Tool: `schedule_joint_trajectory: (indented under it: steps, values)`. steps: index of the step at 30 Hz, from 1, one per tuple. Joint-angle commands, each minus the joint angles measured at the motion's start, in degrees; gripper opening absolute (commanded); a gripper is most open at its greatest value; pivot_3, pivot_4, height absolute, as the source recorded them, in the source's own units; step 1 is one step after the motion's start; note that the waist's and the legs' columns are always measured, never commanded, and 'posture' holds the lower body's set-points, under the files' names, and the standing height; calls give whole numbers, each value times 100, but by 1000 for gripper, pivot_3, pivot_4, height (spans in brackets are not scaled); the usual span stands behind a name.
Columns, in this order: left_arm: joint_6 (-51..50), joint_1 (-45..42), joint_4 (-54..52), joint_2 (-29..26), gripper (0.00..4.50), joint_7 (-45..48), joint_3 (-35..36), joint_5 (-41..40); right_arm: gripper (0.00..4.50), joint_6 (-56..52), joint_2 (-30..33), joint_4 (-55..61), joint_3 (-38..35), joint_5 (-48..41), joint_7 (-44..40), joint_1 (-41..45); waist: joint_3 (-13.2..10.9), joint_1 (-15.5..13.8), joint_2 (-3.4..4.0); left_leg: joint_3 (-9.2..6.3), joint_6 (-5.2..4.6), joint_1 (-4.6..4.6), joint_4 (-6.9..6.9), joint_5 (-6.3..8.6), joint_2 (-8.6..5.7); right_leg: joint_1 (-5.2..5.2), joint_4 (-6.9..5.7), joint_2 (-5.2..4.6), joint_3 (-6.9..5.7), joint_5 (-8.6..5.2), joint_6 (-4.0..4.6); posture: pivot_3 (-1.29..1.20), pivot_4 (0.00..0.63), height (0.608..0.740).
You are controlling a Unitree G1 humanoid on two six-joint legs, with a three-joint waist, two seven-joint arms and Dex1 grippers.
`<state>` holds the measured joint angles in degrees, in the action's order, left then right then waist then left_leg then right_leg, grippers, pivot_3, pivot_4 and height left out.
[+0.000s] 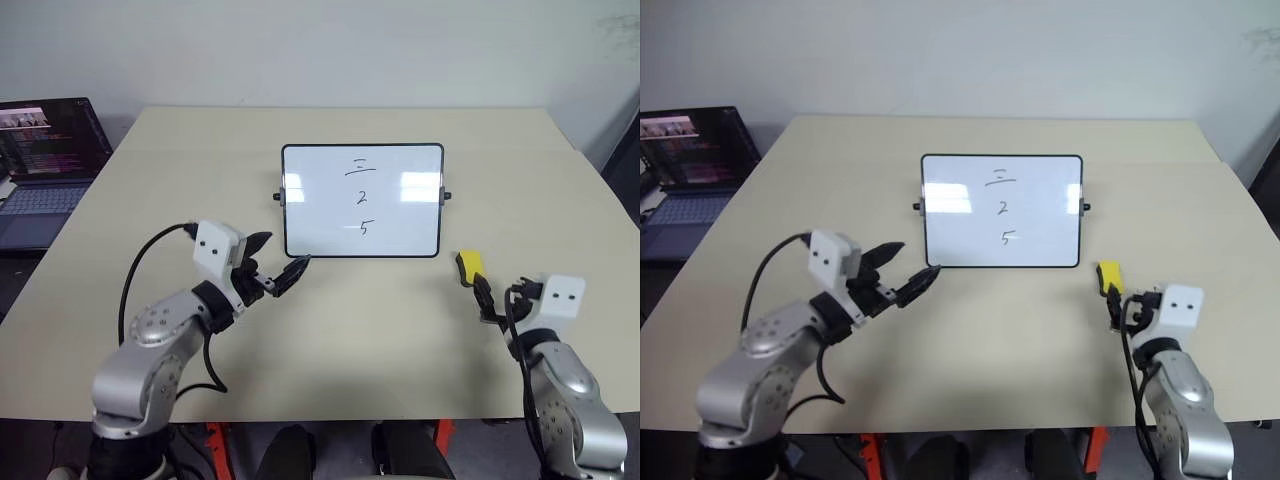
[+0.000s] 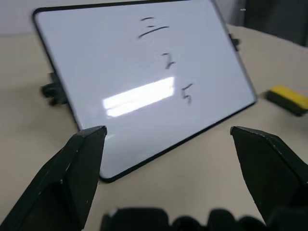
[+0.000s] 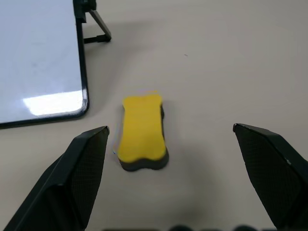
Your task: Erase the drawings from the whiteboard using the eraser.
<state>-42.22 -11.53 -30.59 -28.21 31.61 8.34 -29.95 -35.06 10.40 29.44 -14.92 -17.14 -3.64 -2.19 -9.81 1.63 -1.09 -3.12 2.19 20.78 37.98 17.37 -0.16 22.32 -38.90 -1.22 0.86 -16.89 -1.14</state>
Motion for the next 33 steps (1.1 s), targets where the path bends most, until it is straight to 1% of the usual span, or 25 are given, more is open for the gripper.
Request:
schedule_joint_trajectory:
  steps: [1, 4, 8, 18, 22, 27, 29, 33]
  values:
    - [-284, -334, -16, -336, 4500, 550, -44, -542, 4463, -408, 45, 110, -24, -118, 152, 451, 0, 1, 0, -1, 0, 0, 0, 0, 0, 0, 0, 0, 0, 0, 0, 0, 150, 740]
    - [-376, -521, 21, -666, 4500, 1033, -222, -765, 4463, -744, 16, 66, 24, -169, 206, 736, -1, 3, 1, -2, 0, -1, -4, 0, 1, 0, 2, 0, -1, -1, 2, 0, 150, 740]
    - [-459, -769, 151, -925, 4500, 1441, -342, -1000, 4463, -1098, -91, -2, -57, -340, 302, 1079, -3, 3, 3, -2, 0, 2, -3, 0, 1, 2, 4, -1, 0, -1, 2, 0, 150, 740]
    - [98, -1326, 714, -1142, 4500, 2373, -722, -824, 4463, -1645, -109, -183, 108, -294, 390, 1486, -4, 8, 4, 0, -1, 3, -2, 0, 0, 4, 2, 0, 1, -1, 2, 0, 150, 740]
    - [787, -1400, 1046, -1273, 4500, 2894, -967, -393, 4463, -1764, -242, -325, 4, -317, 475, 1515, -5, 10, 6, 1, -1, 3, -4, 0, 1, 7, 2, 0, 2, -1, 2, 0, 150, 740]
    - [1973, -1289, 1536, -1037, 4500, 2941, -1234, 343, 4463, -1748, -282, -433, -34, -305, 487, 1536, -6, 7, 8, 2, -1, 4, -3, 0, 0, 7, 2, -1, 2, -1, 2, 0, 150, 740]
    - [2195, -1239, 1602, -940, 4500, 2901, -1302, 492, 4463, -1741, -281, -439, -47, -298, 500, 1530, -6, 6, 8, 1, -2, 6, -3, 0, 0, 8, 4, -1, 3, -1, 2, 0, 150, 740]
    - [2296, -1245, 1619, -814, 4500, 2847, -1302, 532, 4463, -1736, -287, -476, -57, -289, 523, 1555, -6, 8, 8, 2, -2, 9, -4, 1, 2, 10, 3, -2, 3, -1, 2, 0, 150, 740]
